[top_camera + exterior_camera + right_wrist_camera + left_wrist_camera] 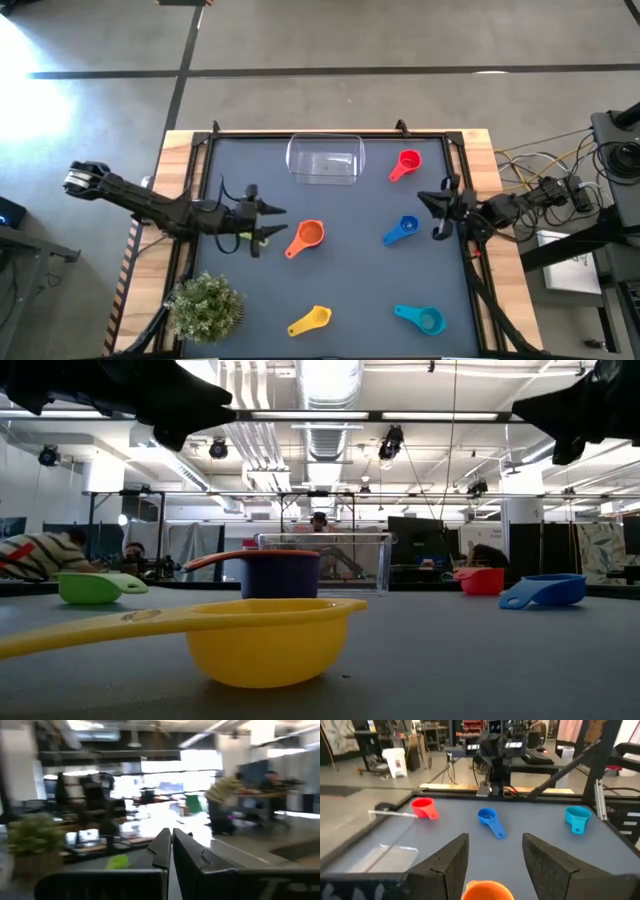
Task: Nest measuring cups in basket
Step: Stack the red measuring cup on top of the orange measuring cup
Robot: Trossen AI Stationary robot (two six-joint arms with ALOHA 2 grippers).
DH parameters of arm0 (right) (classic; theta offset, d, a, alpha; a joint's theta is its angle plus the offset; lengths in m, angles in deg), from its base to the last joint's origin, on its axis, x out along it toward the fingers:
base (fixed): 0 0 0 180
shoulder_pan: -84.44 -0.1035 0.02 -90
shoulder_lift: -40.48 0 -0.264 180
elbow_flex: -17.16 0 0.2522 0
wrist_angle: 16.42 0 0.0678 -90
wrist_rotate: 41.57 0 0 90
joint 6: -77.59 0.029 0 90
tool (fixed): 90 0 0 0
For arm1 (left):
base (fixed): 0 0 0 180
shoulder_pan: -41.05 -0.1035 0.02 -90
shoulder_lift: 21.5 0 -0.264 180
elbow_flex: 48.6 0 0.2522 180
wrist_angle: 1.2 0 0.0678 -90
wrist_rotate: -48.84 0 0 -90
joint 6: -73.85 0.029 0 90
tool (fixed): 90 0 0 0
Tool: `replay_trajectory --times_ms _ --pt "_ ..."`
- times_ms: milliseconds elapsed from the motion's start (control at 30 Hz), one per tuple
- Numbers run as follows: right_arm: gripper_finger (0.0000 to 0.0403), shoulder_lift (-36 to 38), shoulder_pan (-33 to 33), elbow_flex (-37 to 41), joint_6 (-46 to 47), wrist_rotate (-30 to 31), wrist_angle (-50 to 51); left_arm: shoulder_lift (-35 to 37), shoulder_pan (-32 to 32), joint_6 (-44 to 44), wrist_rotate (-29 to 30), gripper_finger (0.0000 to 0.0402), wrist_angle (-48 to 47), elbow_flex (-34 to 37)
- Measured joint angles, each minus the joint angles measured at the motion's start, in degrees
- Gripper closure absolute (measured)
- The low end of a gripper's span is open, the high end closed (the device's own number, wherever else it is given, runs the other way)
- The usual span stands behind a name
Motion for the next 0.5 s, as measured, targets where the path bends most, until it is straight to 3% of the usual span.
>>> replay_trajectory --times_ms 133,200,500 --pt "0.0394 0.0 0.0 0.0 1.94 11.64 0.34 0.93 0.0 1.67 0.04 0.0233 0.05 -0.04" --pt "0.0394 0.0 0.0 0.0 3.52 14.54 0.61 1.62 0.0 2.83 0.14 0.0233 0.16 -0.04" --pt "0.0394 -1.57 0.02 0.0 20.02 15.12 10.51 8.0 0.0 8.34 0.34 0.0233 7.41 -0.57"
